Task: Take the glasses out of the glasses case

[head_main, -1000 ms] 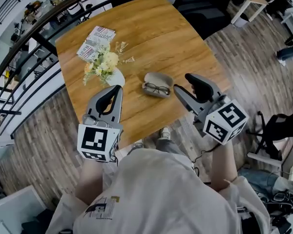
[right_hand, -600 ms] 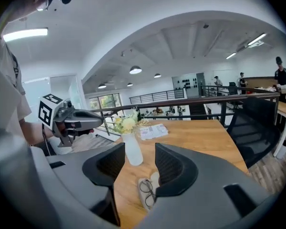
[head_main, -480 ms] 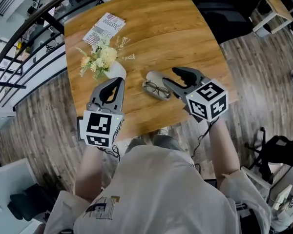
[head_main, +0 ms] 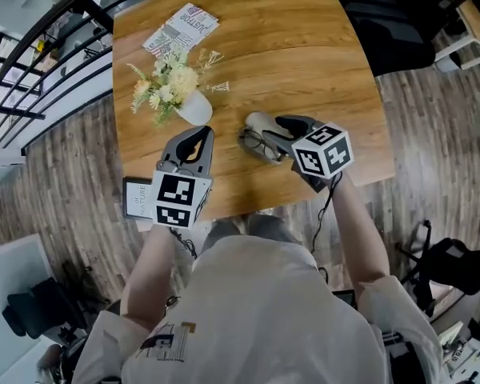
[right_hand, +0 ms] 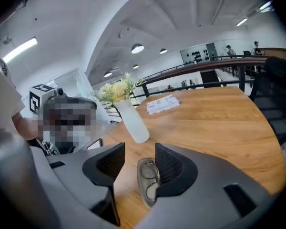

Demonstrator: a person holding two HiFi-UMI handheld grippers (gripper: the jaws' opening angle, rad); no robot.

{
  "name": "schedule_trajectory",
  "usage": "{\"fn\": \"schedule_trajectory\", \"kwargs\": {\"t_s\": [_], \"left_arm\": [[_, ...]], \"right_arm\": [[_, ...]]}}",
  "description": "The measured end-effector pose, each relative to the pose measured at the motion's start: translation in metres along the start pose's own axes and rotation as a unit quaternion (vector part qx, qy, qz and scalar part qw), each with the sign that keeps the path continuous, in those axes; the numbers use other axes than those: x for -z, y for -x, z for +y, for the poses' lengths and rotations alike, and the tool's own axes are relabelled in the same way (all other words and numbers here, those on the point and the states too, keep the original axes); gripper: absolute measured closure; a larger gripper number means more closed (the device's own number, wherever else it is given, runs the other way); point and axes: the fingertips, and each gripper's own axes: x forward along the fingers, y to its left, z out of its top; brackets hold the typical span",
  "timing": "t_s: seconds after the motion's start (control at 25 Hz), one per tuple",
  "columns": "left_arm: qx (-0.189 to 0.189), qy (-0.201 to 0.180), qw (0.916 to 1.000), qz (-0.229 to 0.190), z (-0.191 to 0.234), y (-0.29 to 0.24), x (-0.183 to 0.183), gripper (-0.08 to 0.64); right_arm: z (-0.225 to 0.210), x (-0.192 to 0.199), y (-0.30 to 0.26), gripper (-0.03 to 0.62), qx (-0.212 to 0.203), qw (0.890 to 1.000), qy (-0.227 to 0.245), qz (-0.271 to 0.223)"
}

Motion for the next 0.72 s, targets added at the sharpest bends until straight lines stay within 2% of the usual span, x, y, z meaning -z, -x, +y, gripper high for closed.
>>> {"fn": "schedule_trajectory", "kwargs": {"t_s": [0.24,0.44,0.72], "left_arm": [[0.015,0.003,0.9980,0.061,-0.001,-0.016,0.045,0.543],[0.030,0.014,0.9953,0.091,-0.003,-0.026,0.074,0.543],[0.038,0.024,0.9929,0.110,-0.006,-0.029,0.096,0.543]], "right_arm": [[-0.010,0.041,-0.042,0.371,-0.012,0.998,-0.006,0.068],[-0.026,0.085,-0.070,0.371,0.007,0.991,-0.002,0.131],[-0.032,0.111,-0.094,0.371,0.009,0.987,0.001,0.160]]}}
